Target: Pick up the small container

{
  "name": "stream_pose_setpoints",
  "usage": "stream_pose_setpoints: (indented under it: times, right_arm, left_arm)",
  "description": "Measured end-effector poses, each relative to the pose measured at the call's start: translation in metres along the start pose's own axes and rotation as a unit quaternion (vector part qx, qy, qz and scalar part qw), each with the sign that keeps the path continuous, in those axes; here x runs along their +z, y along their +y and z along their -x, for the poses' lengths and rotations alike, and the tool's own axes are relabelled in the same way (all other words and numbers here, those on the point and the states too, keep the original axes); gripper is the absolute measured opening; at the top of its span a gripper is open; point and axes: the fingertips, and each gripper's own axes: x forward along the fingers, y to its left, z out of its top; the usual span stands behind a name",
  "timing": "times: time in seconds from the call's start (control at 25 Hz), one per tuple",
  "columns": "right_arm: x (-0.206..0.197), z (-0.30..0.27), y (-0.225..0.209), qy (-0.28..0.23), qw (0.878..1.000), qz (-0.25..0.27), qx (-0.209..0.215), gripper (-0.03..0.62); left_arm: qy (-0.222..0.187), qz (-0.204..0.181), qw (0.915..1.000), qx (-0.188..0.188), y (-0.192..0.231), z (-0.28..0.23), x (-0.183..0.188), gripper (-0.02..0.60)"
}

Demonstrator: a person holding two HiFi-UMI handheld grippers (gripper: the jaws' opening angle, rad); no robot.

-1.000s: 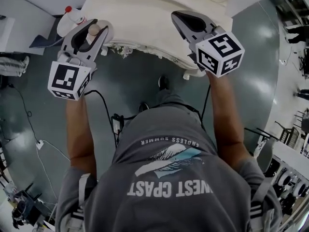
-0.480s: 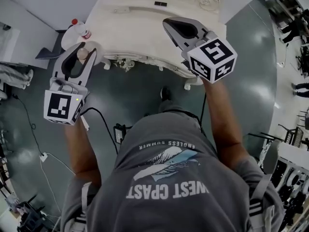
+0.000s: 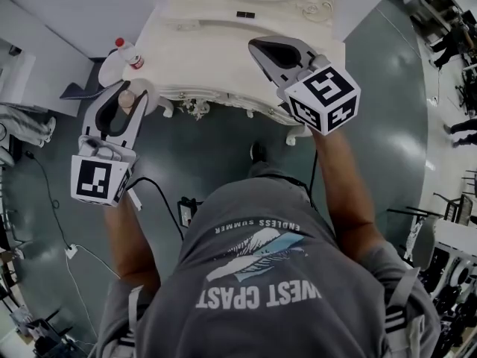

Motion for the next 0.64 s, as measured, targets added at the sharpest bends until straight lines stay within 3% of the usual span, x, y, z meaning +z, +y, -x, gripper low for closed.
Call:
stream_pose_setpoints:
  times: [0.64]
  right_arm:
    - [-0.017,0.017,-0.011,0.013,1.000,-0.005,-0.010,0.025]
  left_arm:
    - [0.005,0.013,0.9998,-0.016,-0.017,-0.020,-0.010,0.150]
